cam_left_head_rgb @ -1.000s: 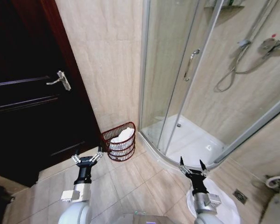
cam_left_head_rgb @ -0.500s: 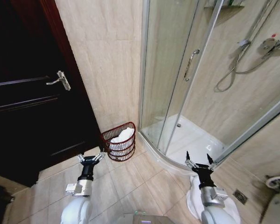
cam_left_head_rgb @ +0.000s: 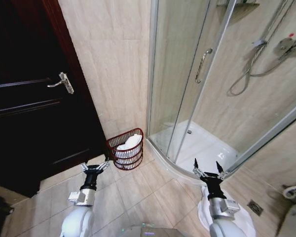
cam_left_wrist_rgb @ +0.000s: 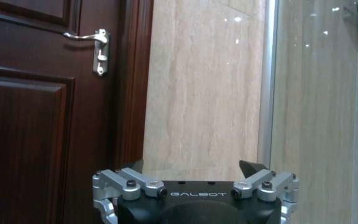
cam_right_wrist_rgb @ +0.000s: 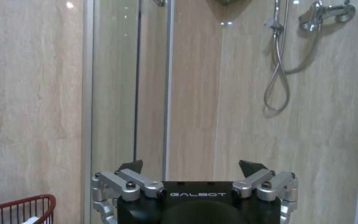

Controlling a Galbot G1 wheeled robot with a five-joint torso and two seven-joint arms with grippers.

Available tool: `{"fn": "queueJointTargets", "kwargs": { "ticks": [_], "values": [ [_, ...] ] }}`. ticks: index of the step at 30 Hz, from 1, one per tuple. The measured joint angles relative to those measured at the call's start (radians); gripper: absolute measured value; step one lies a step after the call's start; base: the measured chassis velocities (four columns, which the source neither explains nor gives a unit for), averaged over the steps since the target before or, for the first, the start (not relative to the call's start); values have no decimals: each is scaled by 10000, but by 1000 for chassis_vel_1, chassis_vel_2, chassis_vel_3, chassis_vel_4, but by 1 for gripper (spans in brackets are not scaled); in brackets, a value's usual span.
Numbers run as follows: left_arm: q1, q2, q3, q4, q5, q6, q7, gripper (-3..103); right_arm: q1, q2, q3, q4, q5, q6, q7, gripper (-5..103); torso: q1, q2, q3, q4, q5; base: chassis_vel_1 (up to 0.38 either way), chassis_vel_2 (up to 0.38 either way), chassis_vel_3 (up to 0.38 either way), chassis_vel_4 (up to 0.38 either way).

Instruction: Discard the used towel into the hamper.

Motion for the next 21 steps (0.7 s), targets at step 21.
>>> {"fn": "queueJointTargets", "kwargs": {
  "ticks": [21],
  "values": [
    [767, -744, -59, -650, 673, -737, 59, 100, -77, -456, -277, -950, 12, 1082, 475, 100, -421, -995, -574, 1, 2, 0, 0, 0, 0]
  ]
}}
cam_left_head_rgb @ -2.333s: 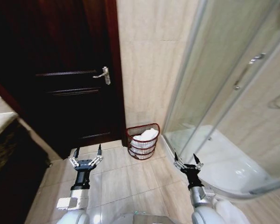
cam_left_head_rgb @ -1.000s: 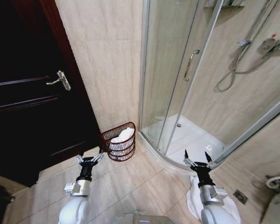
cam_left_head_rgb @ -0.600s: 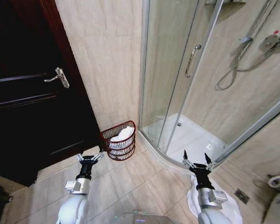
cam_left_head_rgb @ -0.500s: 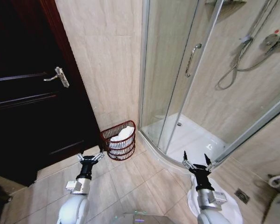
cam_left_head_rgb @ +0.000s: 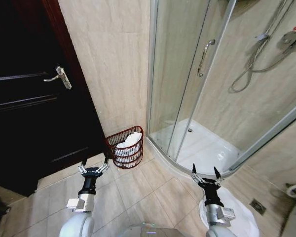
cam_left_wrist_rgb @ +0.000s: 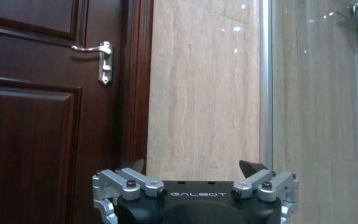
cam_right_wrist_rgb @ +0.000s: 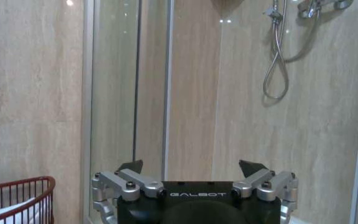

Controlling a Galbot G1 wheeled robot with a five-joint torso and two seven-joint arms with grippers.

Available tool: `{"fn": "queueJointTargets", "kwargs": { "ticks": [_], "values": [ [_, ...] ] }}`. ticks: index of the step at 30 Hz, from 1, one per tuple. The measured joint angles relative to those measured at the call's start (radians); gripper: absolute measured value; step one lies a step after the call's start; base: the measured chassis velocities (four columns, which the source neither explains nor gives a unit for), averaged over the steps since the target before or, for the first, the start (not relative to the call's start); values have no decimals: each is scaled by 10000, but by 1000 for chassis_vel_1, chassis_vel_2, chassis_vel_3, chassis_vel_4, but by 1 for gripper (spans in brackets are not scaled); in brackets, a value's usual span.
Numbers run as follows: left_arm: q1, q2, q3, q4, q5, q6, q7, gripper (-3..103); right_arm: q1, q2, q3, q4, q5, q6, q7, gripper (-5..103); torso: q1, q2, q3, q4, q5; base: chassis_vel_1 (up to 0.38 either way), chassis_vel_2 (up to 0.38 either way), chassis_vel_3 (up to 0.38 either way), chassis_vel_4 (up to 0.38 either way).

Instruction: Discard the used towel into the hamper.

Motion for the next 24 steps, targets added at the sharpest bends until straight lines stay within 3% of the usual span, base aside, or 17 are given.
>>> {"fn": "queueJointTargets", "kwargs": {
  "ticks": [13, 24],
  "values": [
    [9, -84, 143, 345, 36, -249, 229, 100, -58, 6, 15, 378, 406, -225, 5, 100, -226, -541, -315, 0, -2, 0, 0, 0, 0],
    [-69, -27, 69, 505, 52, -256, 242, 100, -26, 182, 68, 115, 47, -163, -24, 100, -407, -985, -577, 0, -1, 0, 0, 0, 0]
  ]
}}
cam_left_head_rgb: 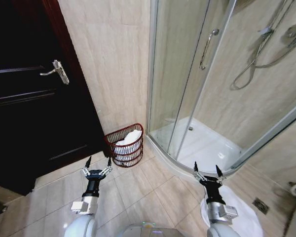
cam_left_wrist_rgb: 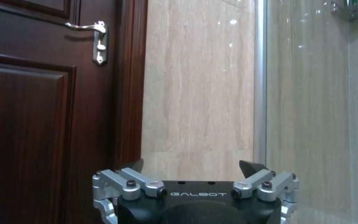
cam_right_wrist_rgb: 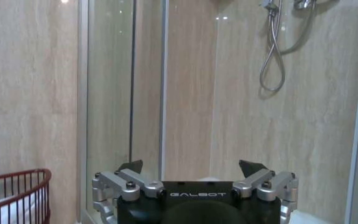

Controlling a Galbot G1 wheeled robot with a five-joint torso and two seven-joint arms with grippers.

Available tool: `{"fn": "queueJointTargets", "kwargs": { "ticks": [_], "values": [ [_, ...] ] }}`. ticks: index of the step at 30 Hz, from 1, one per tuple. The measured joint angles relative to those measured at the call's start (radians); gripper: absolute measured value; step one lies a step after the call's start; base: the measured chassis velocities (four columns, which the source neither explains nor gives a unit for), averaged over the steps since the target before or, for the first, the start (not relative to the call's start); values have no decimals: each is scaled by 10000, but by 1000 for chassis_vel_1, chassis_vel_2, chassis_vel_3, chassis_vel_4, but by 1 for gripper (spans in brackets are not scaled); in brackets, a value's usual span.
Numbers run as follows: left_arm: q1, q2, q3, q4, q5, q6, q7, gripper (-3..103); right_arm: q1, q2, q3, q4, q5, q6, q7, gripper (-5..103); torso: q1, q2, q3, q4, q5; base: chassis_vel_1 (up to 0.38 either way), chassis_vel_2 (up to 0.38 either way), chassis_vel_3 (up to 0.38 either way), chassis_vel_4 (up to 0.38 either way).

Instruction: Discard the used towel into the hamper.

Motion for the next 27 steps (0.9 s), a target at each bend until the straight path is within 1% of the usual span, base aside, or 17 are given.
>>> {"fn": "queueJointTargets", "kwargs": {
  "ticks": [2, 4, 6, 14, 18, 20, 27],
  "values": [
    [52, 115, -67, -42, -119, -1, -19, 100, -63, 21, -18, -61, -100, 76, 14, 100, -41, -112, -71, 0, 0, 0, 0, 0, 0],
    [68, 145, -79, -58, -146, -1, -23, 100, -80, 30, -20, -61, -116, 88, 16, 100, -49, -137, -87, 0, 0, 0, 0, 0, 0],
    [100, 269, -116, -83, -244, 0, -33, 100, -112, 87, -20, -56, -164, 107, 18, 100, -102, -282, -182, 0, 0, 0, 0, 0, 0],
    [-1, 288, -77, 62, -190, 61, -34, 100, -92, 94, -10, -168, -215, 167, 40, 100, -212, -544, -333, 0, 0, 0, 0, 0, 0],
    [-62, 265, -34, 218, -123, 66, -31, 100, -83, 65, 0, -297, -227, 227, 53, 100, -298, -760, -460, 0, 0, 0, 0, 0, 0],
    [-65, 266, -16, 236, -108, 67, -29, 100, -76, 65, 2, -301, -227, 227, 54, 100, -313, -798, -485, 0, 0, 0, 0, 0, 0],
    [-89, 314, 28, 298, -48, 102, -18, 100, -35, 57, 56, -310, -215, 212, 54, 100, -424, -1114, -688, 0, 0, 0, 0, 0, 0]
  ]
}}
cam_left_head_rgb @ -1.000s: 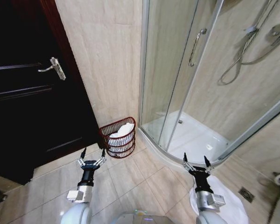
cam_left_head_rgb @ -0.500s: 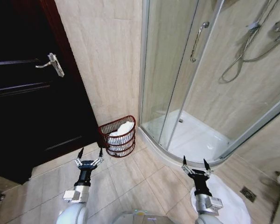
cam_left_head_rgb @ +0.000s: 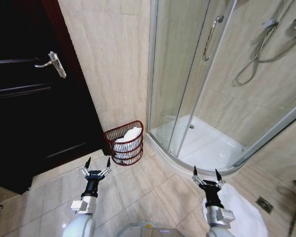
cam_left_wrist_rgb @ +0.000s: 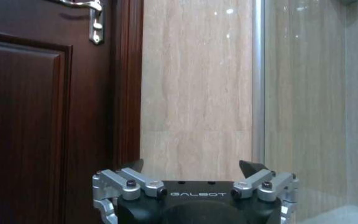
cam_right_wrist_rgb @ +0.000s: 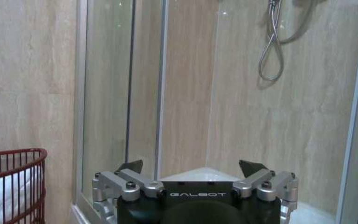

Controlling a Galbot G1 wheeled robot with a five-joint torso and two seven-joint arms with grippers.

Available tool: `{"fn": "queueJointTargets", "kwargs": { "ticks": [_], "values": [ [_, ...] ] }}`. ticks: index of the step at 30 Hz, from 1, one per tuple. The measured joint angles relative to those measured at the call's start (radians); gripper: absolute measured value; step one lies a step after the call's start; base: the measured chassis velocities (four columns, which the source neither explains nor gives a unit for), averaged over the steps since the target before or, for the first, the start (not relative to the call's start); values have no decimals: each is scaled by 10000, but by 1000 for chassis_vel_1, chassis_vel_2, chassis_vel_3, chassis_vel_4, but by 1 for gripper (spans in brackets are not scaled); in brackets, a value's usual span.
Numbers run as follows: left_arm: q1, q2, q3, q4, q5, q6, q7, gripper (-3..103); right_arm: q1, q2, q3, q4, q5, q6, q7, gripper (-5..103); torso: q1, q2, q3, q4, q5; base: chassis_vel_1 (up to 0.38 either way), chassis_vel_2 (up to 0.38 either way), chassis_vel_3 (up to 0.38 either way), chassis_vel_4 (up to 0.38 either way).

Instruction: Discard the used towel into the hamper.

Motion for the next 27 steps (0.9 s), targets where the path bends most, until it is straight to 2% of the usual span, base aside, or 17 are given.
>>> {"fn": "queueJointTargets", "kwargs": {
  "ticks": [27],
  "values": [
    [-75, 42, 20, 115, 39, -41, 39, 100, -27, 33, 69, 17, 25, 24, -25, 100, -388, -1074, -686, 0, 0, 0, 0, 0, 0]
  ]
}}
